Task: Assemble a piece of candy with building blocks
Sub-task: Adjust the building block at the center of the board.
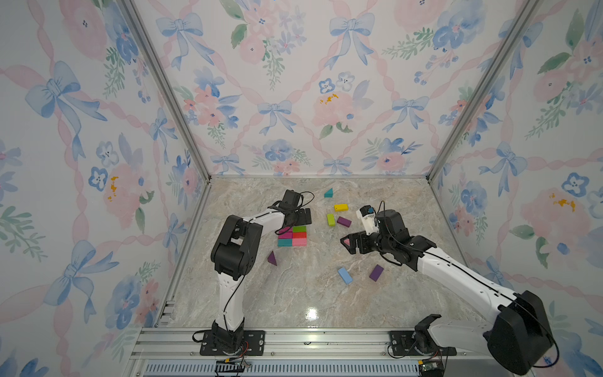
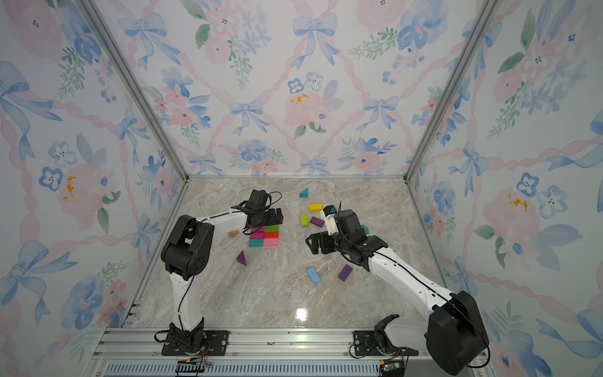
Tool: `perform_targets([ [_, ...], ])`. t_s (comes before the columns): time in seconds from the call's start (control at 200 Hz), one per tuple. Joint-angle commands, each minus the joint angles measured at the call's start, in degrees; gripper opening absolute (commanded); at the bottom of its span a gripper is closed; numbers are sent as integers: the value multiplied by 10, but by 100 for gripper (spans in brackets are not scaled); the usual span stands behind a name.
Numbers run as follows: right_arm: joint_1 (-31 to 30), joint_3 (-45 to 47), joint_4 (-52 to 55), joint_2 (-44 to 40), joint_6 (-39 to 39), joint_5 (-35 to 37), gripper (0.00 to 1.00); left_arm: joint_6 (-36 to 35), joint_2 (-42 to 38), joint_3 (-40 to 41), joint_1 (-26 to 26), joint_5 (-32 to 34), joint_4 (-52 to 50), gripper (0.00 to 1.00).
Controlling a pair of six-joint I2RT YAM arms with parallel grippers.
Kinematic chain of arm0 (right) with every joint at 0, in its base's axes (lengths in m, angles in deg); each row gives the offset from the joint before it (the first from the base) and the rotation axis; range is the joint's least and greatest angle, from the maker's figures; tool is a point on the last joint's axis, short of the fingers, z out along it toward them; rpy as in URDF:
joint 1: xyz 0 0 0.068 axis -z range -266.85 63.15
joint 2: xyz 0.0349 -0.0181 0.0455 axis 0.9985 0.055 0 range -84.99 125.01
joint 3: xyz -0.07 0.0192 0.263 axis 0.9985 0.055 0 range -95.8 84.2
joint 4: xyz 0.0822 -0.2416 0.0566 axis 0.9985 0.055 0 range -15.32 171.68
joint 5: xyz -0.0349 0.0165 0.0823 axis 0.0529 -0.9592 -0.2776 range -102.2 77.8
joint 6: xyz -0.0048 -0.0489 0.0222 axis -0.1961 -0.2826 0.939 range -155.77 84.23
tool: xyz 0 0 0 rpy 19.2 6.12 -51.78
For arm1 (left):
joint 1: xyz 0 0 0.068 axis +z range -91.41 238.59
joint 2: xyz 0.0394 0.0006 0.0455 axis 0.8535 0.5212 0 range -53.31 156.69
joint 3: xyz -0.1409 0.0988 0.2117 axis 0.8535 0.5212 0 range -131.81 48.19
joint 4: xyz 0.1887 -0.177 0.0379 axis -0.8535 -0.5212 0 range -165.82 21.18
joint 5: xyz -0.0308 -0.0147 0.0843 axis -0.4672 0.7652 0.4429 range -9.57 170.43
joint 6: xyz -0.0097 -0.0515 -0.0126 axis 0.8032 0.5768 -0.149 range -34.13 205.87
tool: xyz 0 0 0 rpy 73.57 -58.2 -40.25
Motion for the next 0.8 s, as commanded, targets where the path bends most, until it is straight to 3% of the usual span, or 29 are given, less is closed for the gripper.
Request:
perform_targets([
  [0.0, 6, 5, 0, -11, 3, -2, 99, -12, -19, 16, -5, -9, -26, 98],
  [0.515, 6, 8, 0, -17, 4, -2, 99, -16, -30, 17, -9, -2, -35, 98],
  [0.795, 6, 11, 7, -21, 2, 1, 99, -27, -34, -31, -1, 1, -47, 98],
])
